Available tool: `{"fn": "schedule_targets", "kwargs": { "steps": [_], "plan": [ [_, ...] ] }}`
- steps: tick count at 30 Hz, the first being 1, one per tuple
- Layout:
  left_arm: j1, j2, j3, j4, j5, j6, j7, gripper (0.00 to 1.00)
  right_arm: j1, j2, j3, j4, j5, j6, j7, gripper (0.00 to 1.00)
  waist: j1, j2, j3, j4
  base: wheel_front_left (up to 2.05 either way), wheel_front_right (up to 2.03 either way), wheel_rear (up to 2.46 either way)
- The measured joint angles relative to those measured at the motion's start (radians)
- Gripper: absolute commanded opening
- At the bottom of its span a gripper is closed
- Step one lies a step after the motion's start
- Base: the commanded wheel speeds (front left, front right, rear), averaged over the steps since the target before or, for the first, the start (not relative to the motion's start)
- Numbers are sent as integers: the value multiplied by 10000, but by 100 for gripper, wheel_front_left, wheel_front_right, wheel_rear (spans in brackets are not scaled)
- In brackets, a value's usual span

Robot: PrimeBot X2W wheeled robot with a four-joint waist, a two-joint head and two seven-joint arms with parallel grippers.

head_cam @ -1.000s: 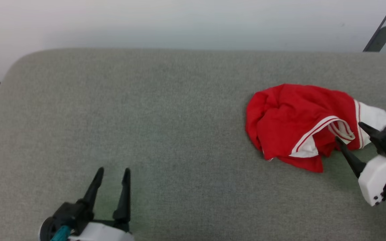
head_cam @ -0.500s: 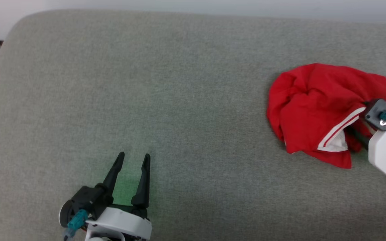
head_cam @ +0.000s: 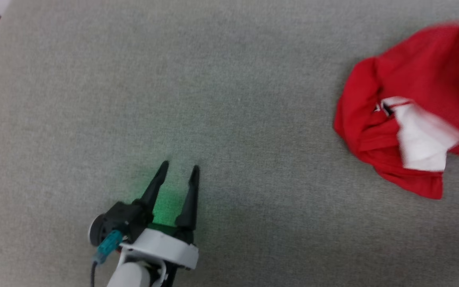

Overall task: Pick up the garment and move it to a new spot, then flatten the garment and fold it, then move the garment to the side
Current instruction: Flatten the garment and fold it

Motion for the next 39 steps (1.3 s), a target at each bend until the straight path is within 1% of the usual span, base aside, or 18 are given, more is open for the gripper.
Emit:
{"fn": "schedule_targets", "kwargs": {
  "steps": [2,6,9,11,13,15,16,20,23,25,30,32,34,37,39],
  "plan": [
    [-224,-15,-209,33,-31,0,0,100,-500,393,-662,1058,4,-2,-140,0,0,0,189,74,0,0,0],
    [-630,-59,-635,104,-182,0,2,100,-1236,1191,-1546,3296,-479,0,-111,0,0,0,512,376,0,0,0],
    [-769,-90,-767,123,-309,0,0,100,-1728,1563,-2082,4915,-909,-2,-127,0,0,0,713,675,0,0,0],
    [-810,-100,-788,127,-359,0,0,100,-1823,1822,-2209,5611,-1106,-2,-142,0,0,0,851,853,0,0,0],
    [-815,-117,-782,140,-380,0,2,100,-1819,2142,-2314,6031,-1197,0,-328,0,0,0,984,998,0,0,0],
    [-814,-123,-725,161,-387,0,2,100,-1809,2288,-2368,6226,-1225,0,-692,47,0,0,1077,1100,0,0,0],
    [-813,-128,-681,163,-407,0,2,100,-1781,2320,-2391,6270,-1225,-2,-947,100,0,0,1090,1123,0,0,0],
    [-803,-54,-533,75,-447,0,0,100,-1253,2318,-2334,6065,-1158,-2,-1935,100,-1,0,970,1087,0,0,0],
    [-815,359,-454,-48,-360,0,0,100,-801,2174,-2157,5634,-988,0,-2489,100,0,0,842,917,0,0,0],
    [-889,639,-500,-88,-293,0,2,100,-525,1950,-2115,5300,-809,-2,-2748,100,0,0,730,742,0,0,0],
    [-1463,1448,-922,-267,-192,-2,0,100,132,1338,-2529,4259,-211,-2,-3131,100,0,0,312,131,0,0,0],
    [-1730,1827,-1197,-293,-184,0,0,100,602,1110,-2940,3601,-4,-2,-3175,100,0,0,111,-170,0,0,0],
    [-2058,2220,-1542,-314,-221,-2,0,100,1206,922,-3582,2569,61,-2,-3179,100,0,0,-78,-478,0,0,0],
    [-2720,2855,-2383,-205,-445,-2,2,100,2539,754,-4890,1183,86,-2,-3204,100,0,0,-341,-937,0,0,0],
    [-3322,3200,-2997,-155,-683,-6,171,100,3670,803,-5868,249,54,-2,-3202,100,0,0,-513,-1235,0,0,0]
  ]
}}
